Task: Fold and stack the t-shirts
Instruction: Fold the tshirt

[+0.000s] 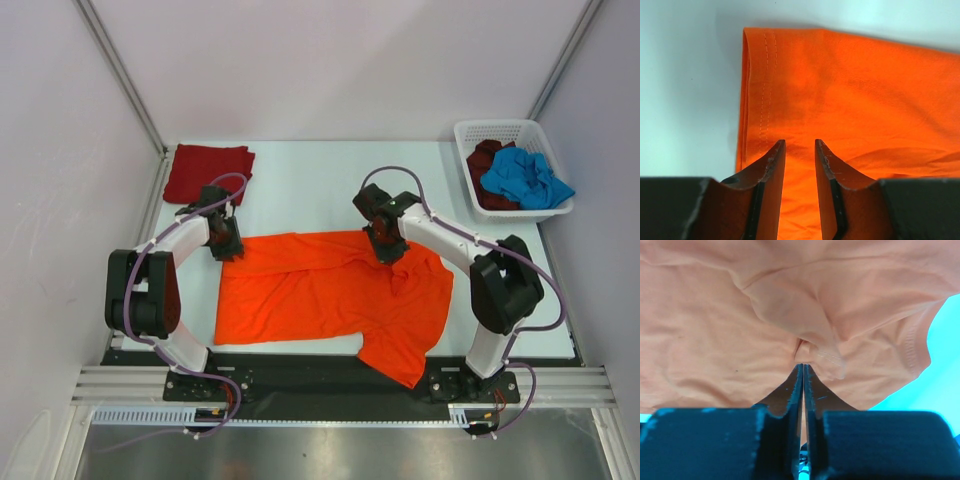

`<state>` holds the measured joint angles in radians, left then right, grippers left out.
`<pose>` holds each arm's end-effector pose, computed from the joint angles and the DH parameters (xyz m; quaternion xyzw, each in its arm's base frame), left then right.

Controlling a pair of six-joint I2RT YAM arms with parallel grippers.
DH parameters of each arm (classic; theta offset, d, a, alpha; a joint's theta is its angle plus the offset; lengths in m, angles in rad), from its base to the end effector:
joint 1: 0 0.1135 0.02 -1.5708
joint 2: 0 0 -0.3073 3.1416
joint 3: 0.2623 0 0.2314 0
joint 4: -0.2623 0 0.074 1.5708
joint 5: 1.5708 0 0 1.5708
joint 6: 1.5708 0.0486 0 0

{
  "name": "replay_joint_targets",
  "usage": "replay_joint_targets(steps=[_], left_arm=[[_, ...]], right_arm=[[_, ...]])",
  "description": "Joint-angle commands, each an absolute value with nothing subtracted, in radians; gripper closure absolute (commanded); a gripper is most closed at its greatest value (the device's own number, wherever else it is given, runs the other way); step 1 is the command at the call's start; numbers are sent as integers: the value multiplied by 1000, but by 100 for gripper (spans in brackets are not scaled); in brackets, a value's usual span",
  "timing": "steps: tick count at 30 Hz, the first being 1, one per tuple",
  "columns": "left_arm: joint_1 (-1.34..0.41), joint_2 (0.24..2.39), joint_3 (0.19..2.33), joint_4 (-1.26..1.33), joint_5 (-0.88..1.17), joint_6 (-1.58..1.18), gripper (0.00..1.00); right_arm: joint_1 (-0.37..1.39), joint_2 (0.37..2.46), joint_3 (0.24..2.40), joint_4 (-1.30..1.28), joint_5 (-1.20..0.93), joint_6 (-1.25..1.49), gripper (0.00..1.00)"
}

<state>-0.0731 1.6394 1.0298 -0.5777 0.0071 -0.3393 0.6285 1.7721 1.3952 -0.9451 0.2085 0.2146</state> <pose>0.3037 -0.0226 0.2276 -0.1296 0.9731 -0.0424 0.1858 0.2820 0.1925 0.2703 -0.1901 0.9685 -0.0437 0.1549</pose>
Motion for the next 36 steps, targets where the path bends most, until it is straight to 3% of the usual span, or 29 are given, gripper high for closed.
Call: replay_joint_targets(steps=[1,4,12,21,26,31,36], left_arm=[[-77,1597,1034,-560,15,-325,65],[-78,1598,1037,-563,15,-324,65],[-78,1591,1031,-565,12,-324,65],[-77,1577,1015,-565,5,-319,65],[-78,1580,1017,-563,9,-324,65],[-78,1577,1019,-566,6,-321,65],[-77,1578,1014,-563,11,-325,65]], right_arm=[[635,1765,1362,-920,201,219,96],[638,1811,1358,-905,219,213,96],[643,1884,1391,-839,314,207,74],[644,1944,1390,-793,339,170,70],[644,1957,1405,-791,359,169,63],[655,1924,1439,-841,397,195,64],[696,1858,1427,-876,353,210,71]])
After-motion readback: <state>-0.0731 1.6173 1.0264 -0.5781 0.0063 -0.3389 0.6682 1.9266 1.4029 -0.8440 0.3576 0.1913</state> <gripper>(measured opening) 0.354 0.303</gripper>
